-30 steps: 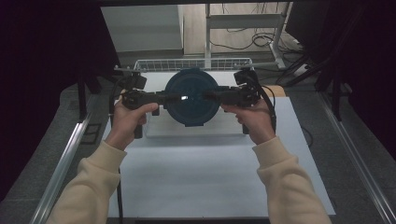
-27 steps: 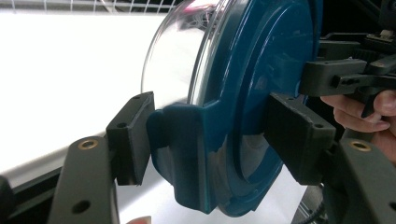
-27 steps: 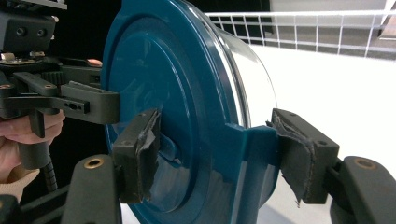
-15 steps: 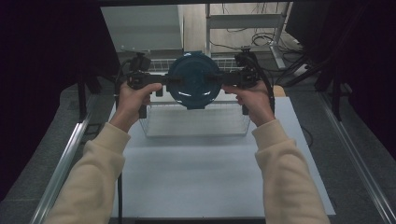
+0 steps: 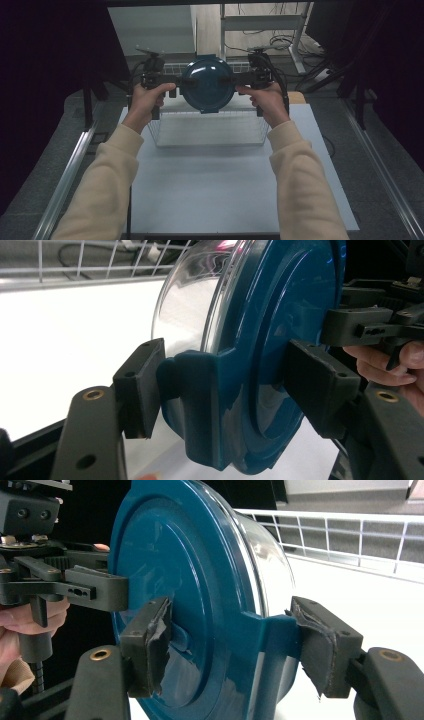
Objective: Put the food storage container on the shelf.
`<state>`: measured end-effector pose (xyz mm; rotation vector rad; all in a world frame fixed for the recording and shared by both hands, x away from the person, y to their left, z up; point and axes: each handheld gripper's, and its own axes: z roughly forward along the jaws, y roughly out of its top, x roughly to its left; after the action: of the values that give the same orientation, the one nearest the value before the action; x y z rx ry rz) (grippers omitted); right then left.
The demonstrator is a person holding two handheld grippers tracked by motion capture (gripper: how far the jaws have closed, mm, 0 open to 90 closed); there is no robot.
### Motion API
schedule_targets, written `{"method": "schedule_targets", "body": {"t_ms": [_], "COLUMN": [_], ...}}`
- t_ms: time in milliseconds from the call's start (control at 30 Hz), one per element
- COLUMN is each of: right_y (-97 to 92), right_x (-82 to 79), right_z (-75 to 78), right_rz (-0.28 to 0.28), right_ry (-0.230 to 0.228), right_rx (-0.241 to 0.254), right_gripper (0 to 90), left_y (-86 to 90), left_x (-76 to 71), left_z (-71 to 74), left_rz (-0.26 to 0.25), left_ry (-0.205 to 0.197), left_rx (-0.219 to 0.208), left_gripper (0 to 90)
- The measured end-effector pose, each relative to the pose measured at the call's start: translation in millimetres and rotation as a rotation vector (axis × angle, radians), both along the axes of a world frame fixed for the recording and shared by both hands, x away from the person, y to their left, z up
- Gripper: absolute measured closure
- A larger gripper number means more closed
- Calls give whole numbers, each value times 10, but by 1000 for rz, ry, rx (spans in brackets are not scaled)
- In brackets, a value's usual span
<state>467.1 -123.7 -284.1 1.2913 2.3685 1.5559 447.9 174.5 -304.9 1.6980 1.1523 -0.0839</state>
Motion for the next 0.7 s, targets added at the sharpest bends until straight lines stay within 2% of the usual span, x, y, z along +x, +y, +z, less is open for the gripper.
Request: {"method": "schedule_targets", "body": {"t_ms": [33, 133, 233, 333, 433, 567, 600, 700], "right_y": [2, -2, -14, -27, -27, -51, -56, -77], "right_x": [15, 60, 124, 198, 247, 329, 353, 442], "right_z": [-14, -31, -60, -97, -110, -153, -169, -235], "right_rz": [-2, -9, -17, -45, -60, -80, -85, -119], "right_ry": [8, 18, 42, 80, 104, 150, 164, 218], "right_rx": [0, 16, 40, 76, 88, 117, 124, 158], "right_gripper": [346, 345, 344, 343, 341, 339, 339, 337], "left_y": [7, -2, -3, 12, 5, 16, 10, 9], "left_x": [17, 39, 90, 161, 206, 298, 320, 378], "left_z": [-12, -6, -22, -52, -61, -122, -141, -198], "left_rz": [9, 28, 52, 62, 75, 77, 85, 82], "left_ry": [8, 7, 17, 45, 69, 109, 115, 132], "left_rx": [-16, -21, -44, -67, -78, -114, -130, -142], "left_gripper": [343, 343, 343, 341, 338, 336, 334, 320]}}
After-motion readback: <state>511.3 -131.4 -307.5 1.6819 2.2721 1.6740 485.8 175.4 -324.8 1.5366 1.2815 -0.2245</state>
